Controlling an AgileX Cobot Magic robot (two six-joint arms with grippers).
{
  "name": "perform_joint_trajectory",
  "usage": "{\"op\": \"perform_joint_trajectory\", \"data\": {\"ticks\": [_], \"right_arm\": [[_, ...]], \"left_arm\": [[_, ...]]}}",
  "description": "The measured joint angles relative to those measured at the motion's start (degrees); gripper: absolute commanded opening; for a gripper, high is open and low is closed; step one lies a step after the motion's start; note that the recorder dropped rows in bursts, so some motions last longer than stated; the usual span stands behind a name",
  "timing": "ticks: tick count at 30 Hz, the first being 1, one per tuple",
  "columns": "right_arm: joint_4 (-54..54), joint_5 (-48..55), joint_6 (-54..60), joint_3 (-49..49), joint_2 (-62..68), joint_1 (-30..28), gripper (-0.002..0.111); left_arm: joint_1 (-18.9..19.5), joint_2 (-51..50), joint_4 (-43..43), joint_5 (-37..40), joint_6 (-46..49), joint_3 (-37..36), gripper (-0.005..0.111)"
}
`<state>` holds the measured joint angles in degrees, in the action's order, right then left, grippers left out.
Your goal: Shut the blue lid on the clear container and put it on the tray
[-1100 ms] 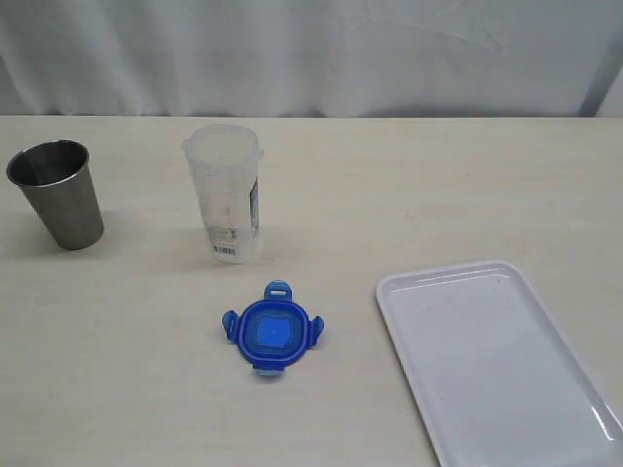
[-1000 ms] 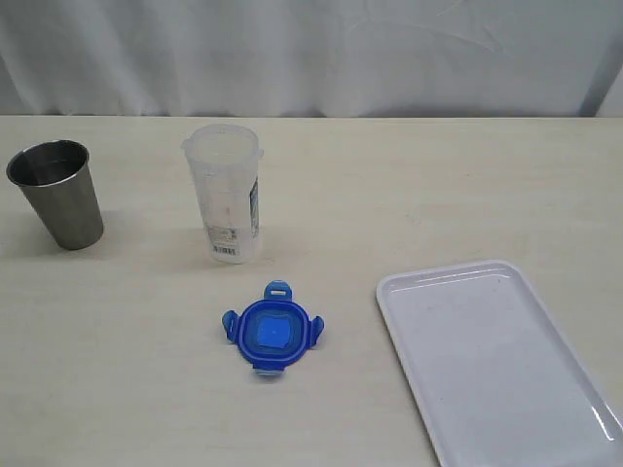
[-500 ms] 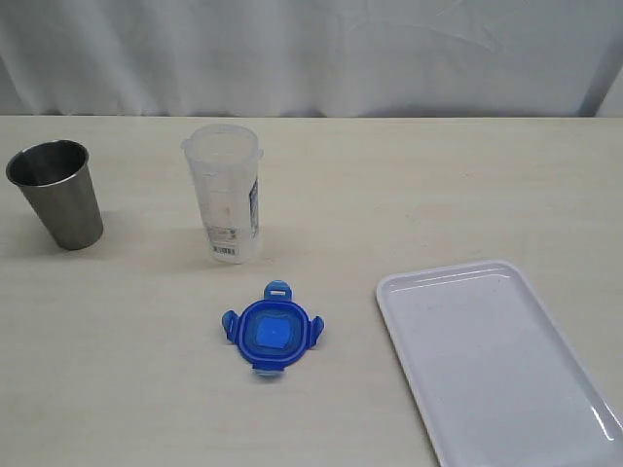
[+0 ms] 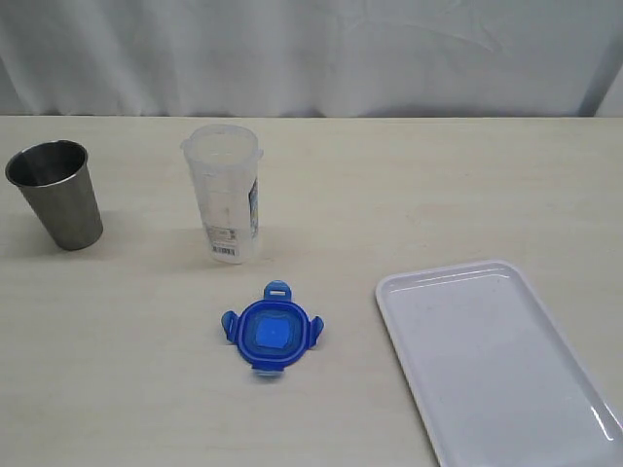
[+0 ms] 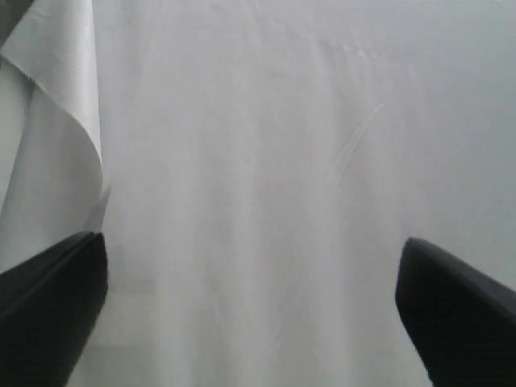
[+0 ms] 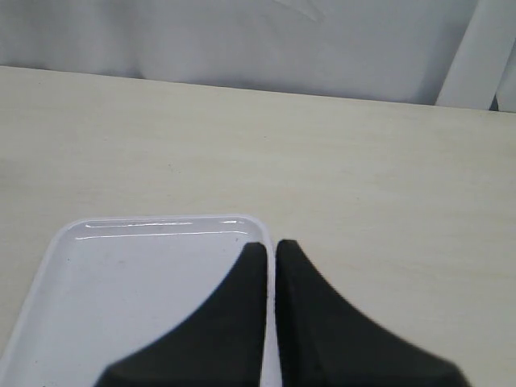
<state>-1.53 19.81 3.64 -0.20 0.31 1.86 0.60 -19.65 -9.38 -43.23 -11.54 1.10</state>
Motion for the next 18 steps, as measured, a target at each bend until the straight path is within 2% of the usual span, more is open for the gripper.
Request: {"op": "perform_joint_trajectory", "data": {"ticks": [5, 11, 14, 18], "right_arm": [[0.00, 0.00, 0.00, 0.00, 0.00, 0.00, 0.004], [0.00, 0.00, 0.00, 0.00, 0.00, 0.00, 0.004], [0.00, 0.00, 0.00, 0.00, 0.00, 0.00, 0.004], [0.00, 0.00, 0.00, 0.00, 0.00, 0.00, 0.004]], "left_arm": [[0.00, -18.05, 0.00, -3.74, 0.27, 0.53, 0.097], [0.00, -43.67, 0.00, -19.60, 5.90, 0.58, 0.097], [0.00, -51.37, 0.58, -24.04, 7.84, 1.11, 0.097], [0.00, -60.80, 0.86, -25.31, 9.55, 3.43, 0.097]]}}
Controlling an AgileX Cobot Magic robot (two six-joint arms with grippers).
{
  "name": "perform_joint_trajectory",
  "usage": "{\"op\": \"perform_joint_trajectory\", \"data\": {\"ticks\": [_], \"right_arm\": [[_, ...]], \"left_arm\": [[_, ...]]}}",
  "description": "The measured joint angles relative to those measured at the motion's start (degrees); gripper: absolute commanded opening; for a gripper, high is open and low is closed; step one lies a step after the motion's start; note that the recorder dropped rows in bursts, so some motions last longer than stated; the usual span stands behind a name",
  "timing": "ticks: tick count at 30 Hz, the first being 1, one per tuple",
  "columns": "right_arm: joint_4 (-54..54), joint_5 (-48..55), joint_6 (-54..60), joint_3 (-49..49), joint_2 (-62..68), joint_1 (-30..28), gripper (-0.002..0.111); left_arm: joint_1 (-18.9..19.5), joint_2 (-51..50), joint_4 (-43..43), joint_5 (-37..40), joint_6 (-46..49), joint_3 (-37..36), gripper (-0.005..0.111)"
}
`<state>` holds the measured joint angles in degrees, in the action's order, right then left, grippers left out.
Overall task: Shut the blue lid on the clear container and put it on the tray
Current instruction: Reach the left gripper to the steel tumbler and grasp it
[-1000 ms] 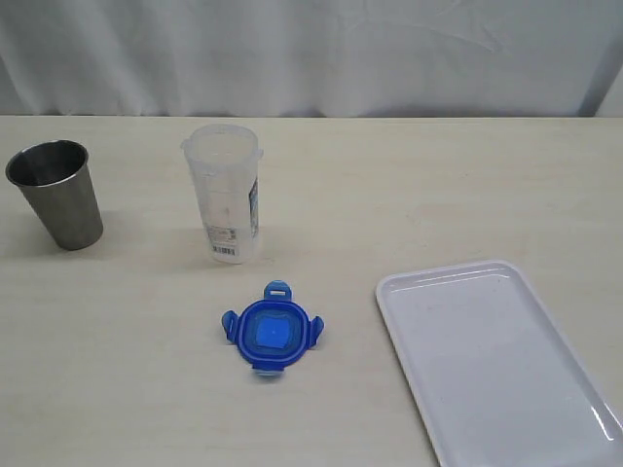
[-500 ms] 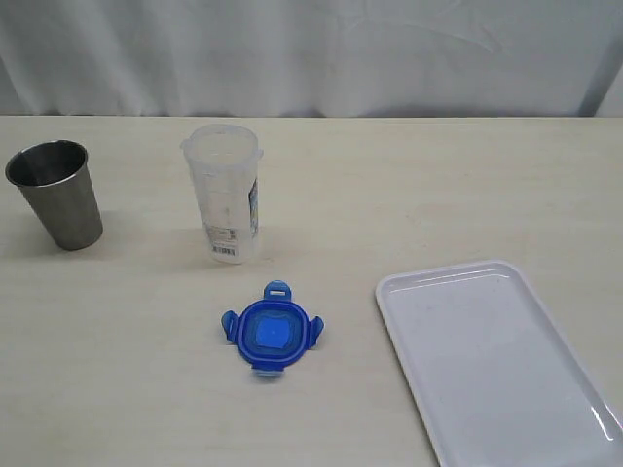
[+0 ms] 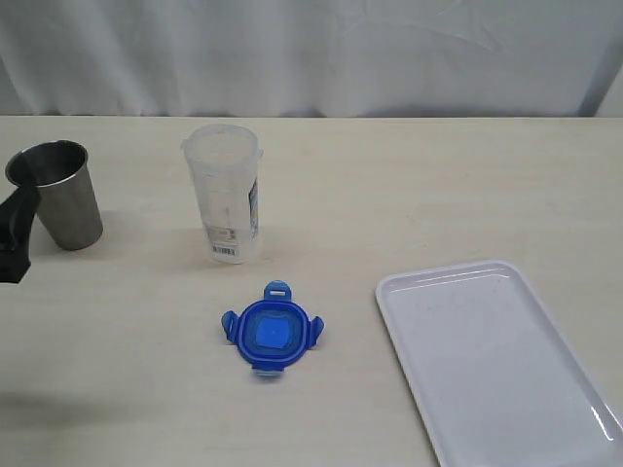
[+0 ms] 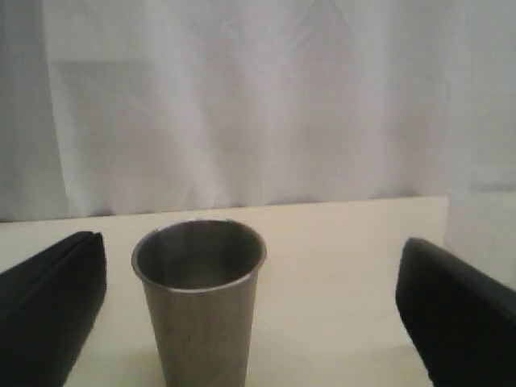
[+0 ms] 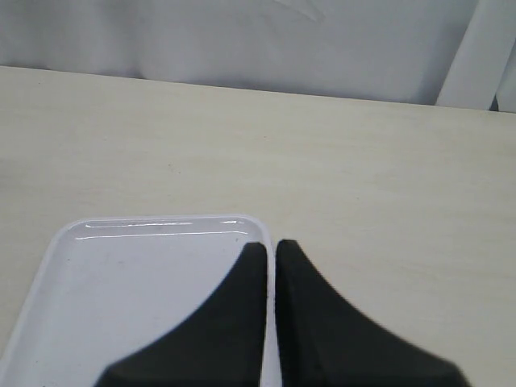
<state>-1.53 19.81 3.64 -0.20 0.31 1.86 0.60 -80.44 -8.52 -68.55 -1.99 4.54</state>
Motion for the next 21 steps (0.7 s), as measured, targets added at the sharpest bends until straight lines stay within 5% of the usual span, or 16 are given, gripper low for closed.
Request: {"op": "perform_joint_trajectory", "data": {"ticks": [21], "right_arm": [[0.00, 0.00, 0.00, 0.00, 0.00, 0.00, 0.004]], "left_arm": [[0.00, -29.13, -1.51, -0.52, 3.44, 15.01, 0.097]]}}
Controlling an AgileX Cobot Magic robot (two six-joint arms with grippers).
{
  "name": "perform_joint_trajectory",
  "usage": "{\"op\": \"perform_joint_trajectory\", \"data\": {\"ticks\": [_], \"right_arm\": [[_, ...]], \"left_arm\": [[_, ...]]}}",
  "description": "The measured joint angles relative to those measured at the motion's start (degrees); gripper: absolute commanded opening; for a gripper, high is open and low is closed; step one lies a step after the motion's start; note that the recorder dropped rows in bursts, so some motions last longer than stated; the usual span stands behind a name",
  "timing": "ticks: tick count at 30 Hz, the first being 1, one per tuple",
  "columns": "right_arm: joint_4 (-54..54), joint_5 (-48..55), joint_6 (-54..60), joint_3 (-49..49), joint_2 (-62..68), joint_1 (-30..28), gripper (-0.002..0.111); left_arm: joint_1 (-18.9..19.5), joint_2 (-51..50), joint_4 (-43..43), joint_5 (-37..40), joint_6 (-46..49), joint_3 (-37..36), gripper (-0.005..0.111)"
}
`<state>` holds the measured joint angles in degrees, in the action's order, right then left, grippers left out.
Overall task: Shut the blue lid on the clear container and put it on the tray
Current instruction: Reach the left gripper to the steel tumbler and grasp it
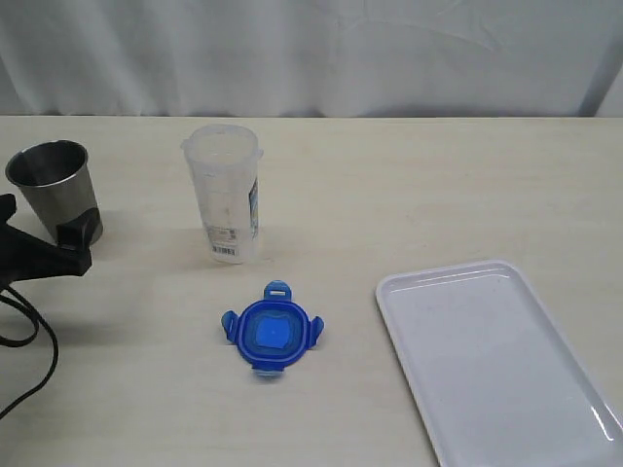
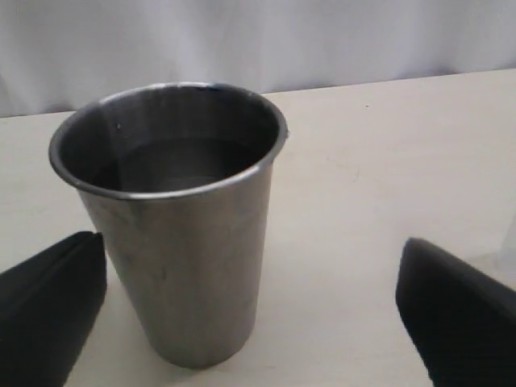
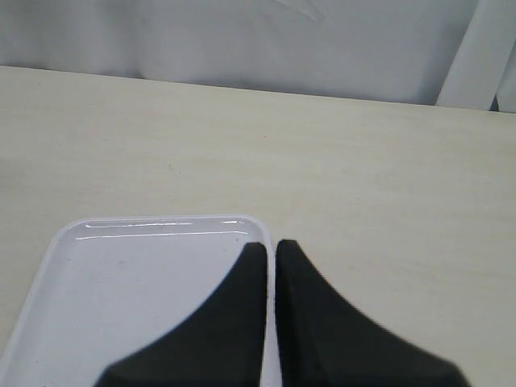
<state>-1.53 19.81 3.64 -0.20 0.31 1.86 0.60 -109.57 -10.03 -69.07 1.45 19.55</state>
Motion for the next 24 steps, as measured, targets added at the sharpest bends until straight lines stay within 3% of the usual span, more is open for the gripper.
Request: {"op": "perform_joint_trajectory", "data": {"ticks": [24], "right_arm": [[0.00, 0.00, 0.00, 0.00, 0.00, 0.00, 0.004]], "left_arm": [[0.00, -11.37, 2.70, 0.00, 0.10, 11.16, 0.097]]}}
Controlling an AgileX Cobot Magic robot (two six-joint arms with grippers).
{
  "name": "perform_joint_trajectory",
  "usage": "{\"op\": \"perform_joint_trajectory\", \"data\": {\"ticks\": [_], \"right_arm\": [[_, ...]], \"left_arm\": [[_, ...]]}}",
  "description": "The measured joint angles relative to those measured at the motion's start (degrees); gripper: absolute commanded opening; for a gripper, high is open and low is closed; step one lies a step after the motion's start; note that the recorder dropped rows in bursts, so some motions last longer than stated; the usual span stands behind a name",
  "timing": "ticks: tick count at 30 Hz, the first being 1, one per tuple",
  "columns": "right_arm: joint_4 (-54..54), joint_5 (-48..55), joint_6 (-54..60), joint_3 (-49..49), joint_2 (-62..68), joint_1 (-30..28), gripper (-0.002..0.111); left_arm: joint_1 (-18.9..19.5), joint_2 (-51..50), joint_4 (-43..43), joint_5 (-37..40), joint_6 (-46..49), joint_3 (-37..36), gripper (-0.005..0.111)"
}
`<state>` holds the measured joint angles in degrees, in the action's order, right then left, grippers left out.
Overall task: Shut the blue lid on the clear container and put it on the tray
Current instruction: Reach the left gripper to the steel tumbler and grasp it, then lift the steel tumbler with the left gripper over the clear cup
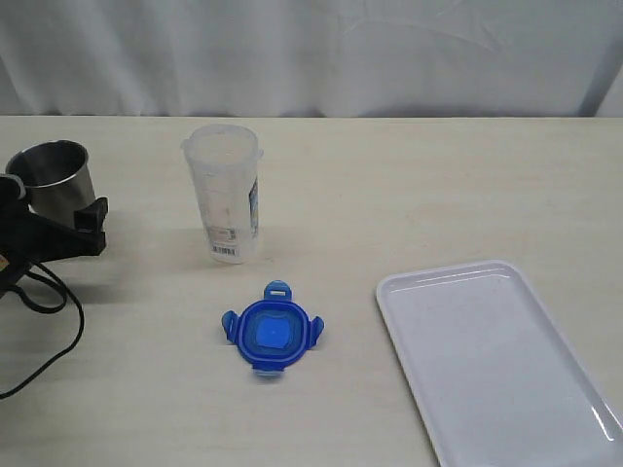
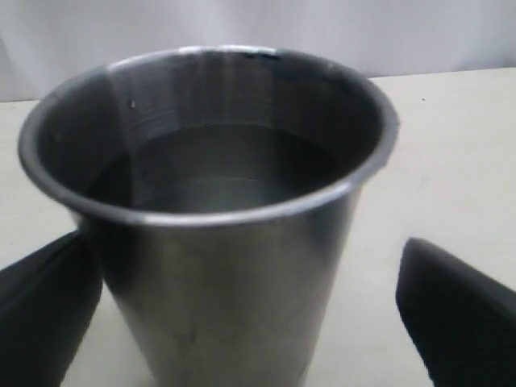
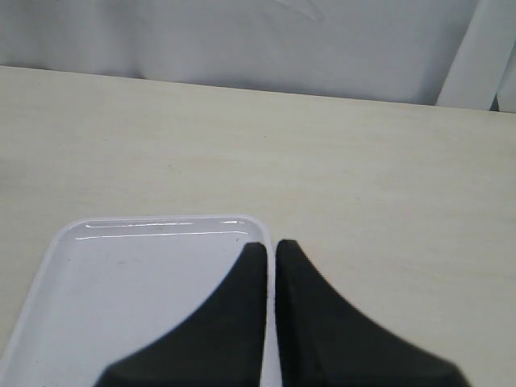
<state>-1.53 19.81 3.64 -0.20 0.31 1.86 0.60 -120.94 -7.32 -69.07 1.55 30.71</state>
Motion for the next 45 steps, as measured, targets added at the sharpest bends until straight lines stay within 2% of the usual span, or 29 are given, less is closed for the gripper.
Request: {"op": "perform_joint_trajectory", "data": {"ticks": [27, 28, 32, 39, 40, 45], "right_arm": [[0.00, 0.00, 0.00, 0.00, 0.00, 0.00, 0.004], [0.00, 0.00, 0.00, 0.00, 0.00, 0.00, 0.004], [0.00, 0.00, 0.00, 0.00, 0.00, 0.00, 0.004], [0.00, 0.00, 0.00, 0.00, 0.00, 0.00, 0.004], [0.00, 0.00, 0.00, 0.00, 0.00, 0.00, 0.004], [0.00, 0.00, 0.00, 0.00, 0.00, 0.00, 0.004]], "left_arm": [[0.00, -6.02, 0.00, -0.15, 0.00, 7.62, 0.096], [0.00, -6.02, 0.00, -0.15, 0.00, 7.62, 0.093], [0.10, -6.02, 0.24, -0.15, 0.00, 7.62, 0.065], [0.10, -6.02, -0.25, -0.04, -0.11, 7.76, 0.003], [0.10, -6.02, -0.59, 0.06, -0.24, 7.75, 0.000], [0.10, -6.02, -5.28, 0.43, -1.02, 7.88, 0.000]]}}
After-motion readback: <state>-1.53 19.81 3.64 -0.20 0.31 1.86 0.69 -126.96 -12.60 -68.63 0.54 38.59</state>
